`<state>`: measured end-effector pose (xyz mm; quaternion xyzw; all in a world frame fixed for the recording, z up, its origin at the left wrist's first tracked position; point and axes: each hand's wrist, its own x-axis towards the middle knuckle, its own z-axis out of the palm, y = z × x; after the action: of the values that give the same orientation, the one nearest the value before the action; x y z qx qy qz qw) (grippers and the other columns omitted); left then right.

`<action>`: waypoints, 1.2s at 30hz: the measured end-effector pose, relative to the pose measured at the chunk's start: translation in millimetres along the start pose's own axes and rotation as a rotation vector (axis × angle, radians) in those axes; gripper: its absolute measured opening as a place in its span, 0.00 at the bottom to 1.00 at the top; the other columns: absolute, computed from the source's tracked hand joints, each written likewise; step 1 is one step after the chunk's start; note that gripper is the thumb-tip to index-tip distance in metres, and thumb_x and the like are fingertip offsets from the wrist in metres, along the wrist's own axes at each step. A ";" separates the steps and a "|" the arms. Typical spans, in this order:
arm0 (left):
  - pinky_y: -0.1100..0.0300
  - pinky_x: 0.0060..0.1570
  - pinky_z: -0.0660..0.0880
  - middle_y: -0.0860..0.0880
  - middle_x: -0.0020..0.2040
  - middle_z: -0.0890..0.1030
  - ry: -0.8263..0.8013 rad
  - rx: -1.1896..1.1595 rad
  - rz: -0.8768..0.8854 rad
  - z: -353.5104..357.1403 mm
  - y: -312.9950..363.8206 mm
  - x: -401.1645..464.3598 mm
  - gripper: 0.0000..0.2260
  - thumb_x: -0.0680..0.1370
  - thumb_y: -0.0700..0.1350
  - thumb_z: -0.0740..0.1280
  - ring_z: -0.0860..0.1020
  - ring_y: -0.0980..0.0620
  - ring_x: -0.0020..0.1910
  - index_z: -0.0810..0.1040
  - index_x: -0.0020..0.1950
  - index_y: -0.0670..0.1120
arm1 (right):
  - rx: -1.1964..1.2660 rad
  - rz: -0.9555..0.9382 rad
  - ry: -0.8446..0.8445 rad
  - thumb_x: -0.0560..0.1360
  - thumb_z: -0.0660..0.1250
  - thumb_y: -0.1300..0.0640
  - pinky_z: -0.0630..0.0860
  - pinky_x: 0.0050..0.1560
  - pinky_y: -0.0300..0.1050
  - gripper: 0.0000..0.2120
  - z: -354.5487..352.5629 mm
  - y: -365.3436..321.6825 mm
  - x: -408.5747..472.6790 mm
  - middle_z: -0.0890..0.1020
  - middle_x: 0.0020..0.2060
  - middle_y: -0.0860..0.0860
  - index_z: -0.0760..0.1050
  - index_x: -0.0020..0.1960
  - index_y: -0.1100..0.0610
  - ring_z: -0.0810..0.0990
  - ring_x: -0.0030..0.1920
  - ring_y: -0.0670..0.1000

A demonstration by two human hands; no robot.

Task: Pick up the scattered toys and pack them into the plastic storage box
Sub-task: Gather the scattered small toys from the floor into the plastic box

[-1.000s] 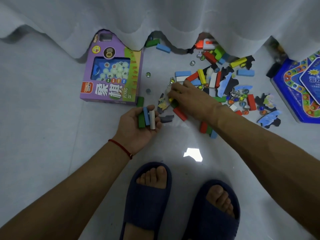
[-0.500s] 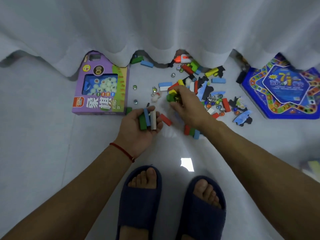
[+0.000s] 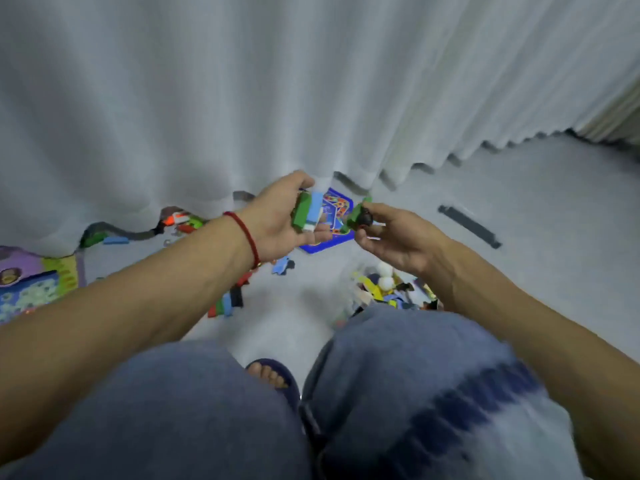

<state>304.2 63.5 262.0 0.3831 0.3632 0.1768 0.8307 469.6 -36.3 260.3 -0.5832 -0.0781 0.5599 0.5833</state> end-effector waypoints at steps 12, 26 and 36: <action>0.46 0.58 0.77 0.35 0.62 0.72 -0.009 0.253 -0.048 64.8 -14.1 -16.1 0.19 0.78 0.48 0.65 0.75 0.34 0.62 0.73 0.65 0.41 | 0.080 -0.111 0.510 0.79 0.61 0.61 0.73 0.64 0.64 0.21 -128.8 -4.9 -53.1 0.61 0.74 0.61 0.65 0.71 0.62 0.67 0.69 0.68; 0.59 0.32 0.79 0.41 0.51 0.81 0.653 0.626 -0.070 -178.4 -83.6 -33.9 0.06 0.77 0.40 0.66 0.81 0.44 0.49 0.79 0.53 0.46 | -1.075 -0.090 -0.178 0.77 0.67 0.60 0.84 0.48 0.53 0.11 69.4 113.1 64.4 0.80 0.50 0.54 0.76 0.60 0.56 0.81 0.45 0.52; 0.59 0.55 0.73 0.48 0.61 0.74 0.509 1.139 -0.020 -245.5 -172.6 23.7 0.23 0.72 0.46 0.74 0.75 0.50 0.55 0.73 0.66 0.49 | -1.659 -0.402 -0.250 0.73 0.73 0.49 0.79 0.58 0.52 0.32 100.7 244.6 181.5 0.65 0.70 0.54 0.63 0.73 0.49 0.76 0.61 0.56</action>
<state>141.4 90.6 10.2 0.7082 0.5909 0.0333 0.3850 322.7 83.3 1.4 -0.7301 -0.6270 0.2682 0.0441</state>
